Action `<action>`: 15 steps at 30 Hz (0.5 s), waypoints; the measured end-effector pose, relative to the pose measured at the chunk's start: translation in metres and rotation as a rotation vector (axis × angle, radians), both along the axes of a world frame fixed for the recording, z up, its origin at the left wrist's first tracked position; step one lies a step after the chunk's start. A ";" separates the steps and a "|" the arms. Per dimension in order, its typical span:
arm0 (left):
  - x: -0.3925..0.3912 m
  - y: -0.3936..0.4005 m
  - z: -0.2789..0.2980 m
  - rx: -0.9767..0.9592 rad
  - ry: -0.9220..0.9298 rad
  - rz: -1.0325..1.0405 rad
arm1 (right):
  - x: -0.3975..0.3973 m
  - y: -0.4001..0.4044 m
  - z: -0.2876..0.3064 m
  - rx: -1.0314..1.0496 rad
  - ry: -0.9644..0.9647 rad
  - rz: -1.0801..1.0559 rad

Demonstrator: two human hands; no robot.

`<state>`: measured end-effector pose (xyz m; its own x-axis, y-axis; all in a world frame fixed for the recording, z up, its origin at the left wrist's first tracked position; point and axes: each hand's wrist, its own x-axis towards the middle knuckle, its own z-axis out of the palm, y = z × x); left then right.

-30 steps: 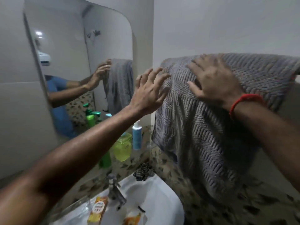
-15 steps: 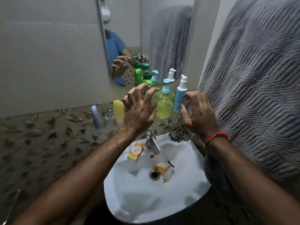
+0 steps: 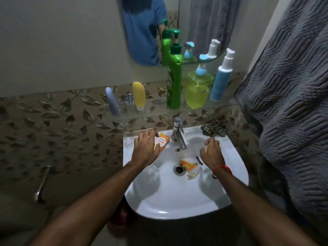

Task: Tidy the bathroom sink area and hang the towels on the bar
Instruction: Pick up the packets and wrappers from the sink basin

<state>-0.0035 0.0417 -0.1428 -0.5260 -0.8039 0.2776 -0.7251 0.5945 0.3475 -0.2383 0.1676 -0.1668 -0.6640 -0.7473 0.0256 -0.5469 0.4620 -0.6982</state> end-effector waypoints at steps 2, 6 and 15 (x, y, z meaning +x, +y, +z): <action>-0.007 -0.009 -0.017 0.132 -0.037 0.127 | -0.009 0.000 -0.034 0.268 -0.026 0.047; -0.025 -0.030 -0.043 0.242 -0.076 0.282 | -0.018 -0.009 -0.080 0.595 0.089 0.215; -0.044 -0.040 -0.076 0.415 -0.352 0.382 | -0.005 -0.028 -0.137 0.823 0.219 0.337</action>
<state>-0.0480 0.0019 -0.2183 -0.1854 -0.9550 -0.2317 -0.9704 0.1408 0.1963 -0.2437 0.1397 -0.3041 -0.4504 -0.7391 -0.5010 -0.8244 0.5596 -0.0844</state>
